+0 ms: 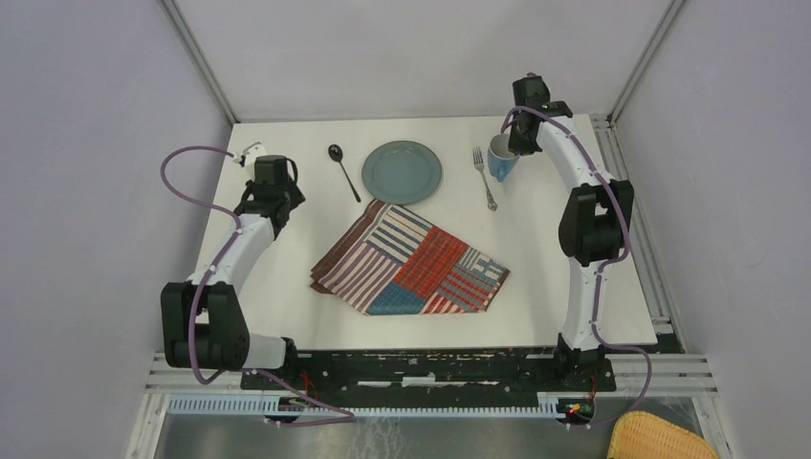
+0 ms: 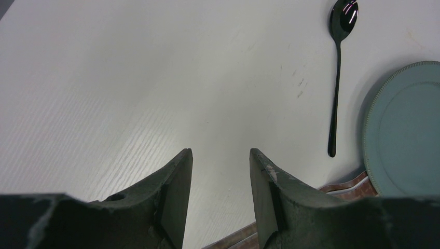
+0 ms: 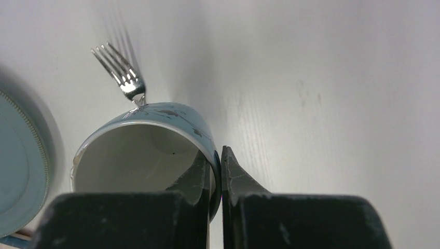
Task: Set the dinner table for one person
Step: Pick up the cup at the center of the board, then place the cup at the center of the board.
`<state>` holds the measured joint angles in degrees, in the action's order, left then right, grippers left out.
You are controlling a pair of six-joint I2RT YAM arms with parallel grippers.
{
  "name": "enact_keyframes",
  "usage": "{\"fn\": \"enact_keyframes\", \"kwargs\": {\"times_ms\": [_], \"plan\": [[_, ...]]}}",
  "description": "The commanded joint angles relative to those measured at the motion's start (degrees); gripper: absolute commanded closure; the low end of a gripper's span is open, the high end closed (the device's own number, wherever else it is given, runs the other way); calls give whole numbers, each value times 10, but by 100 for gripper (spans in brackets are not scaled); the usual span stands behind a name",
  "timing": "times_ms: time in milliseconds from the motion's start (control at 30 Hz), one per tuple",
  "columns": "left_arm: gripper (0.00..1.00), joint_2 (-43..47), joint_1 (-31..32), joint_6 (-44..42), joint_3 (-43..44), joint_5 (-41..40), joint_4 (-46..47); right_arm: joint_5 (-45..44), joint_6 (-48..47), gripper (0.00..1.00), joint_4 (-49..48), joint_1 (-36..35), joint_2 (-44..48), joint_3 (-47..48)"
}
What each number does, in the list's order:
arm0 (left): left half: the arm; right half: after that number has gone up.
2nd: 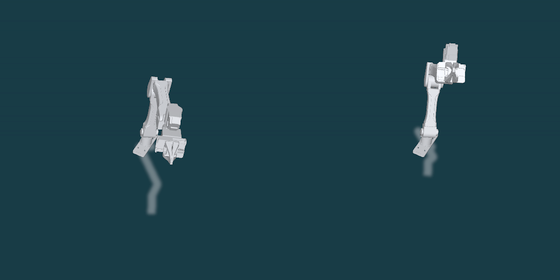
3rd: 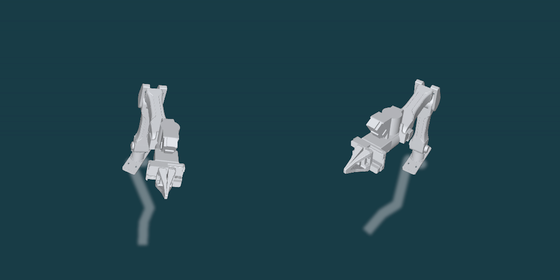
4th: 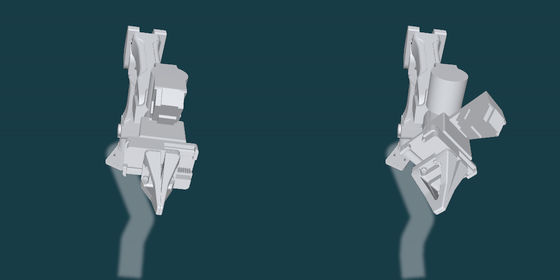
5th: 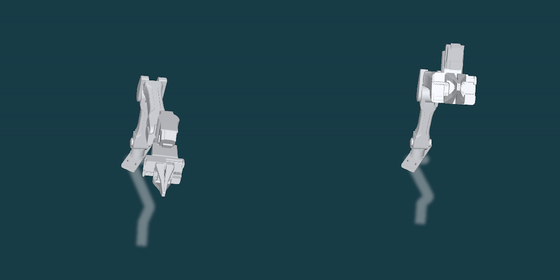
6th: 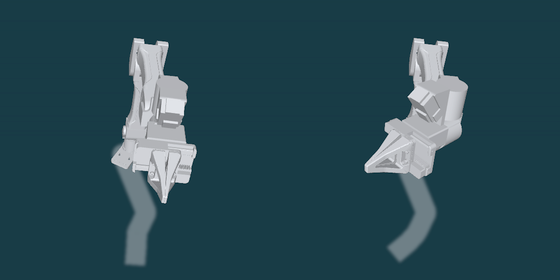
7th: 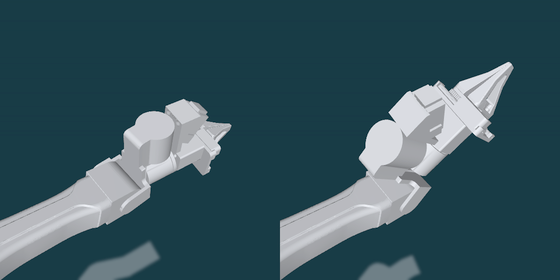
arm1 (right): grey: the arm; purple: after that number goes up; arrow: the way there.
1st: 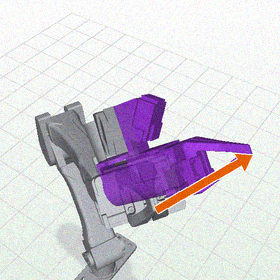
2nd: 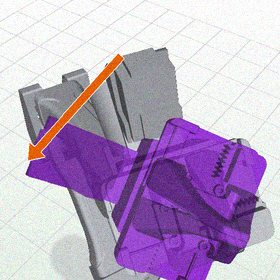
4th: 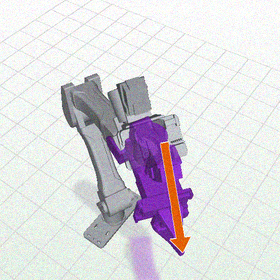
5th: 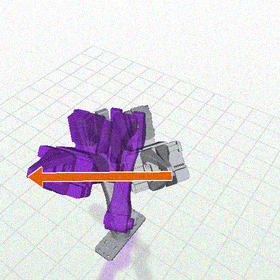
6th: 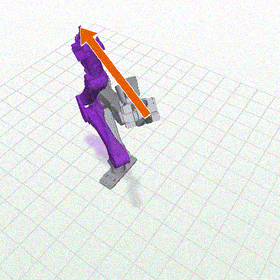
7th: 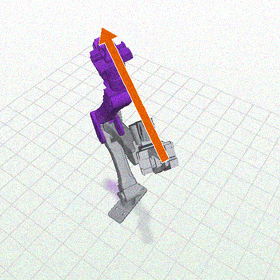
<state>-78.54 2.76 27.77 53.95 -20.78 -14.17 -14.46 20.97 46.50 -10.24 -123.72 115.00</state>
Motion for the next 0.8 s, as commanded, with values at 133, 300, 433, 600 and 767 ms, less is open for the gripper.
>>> {"fn": "enact_keyframes", "kwargs": {"times_ms": [133, 300, 433, 600, 767], "plan": [[48, -4, 2, -17, 23, -1, 23, -38, 2, 100, -25, 22, 10, 69], [48, -8, 2, -21, 25, -1, 22, -44, 4, 100, -3, 34, -31, 118], [48, -10, 2, -25, 30, -5, 21, -48, 7, 100, -15, 46, -44, 120], [48, -14, 3, -27, 33, -5, 20, -50, 16, 100, -7, 66, -65, 138], [48, -20, 3, -27, 37, -6, 19, -58, 11, 100, -12, 85, -70, 138]]}}
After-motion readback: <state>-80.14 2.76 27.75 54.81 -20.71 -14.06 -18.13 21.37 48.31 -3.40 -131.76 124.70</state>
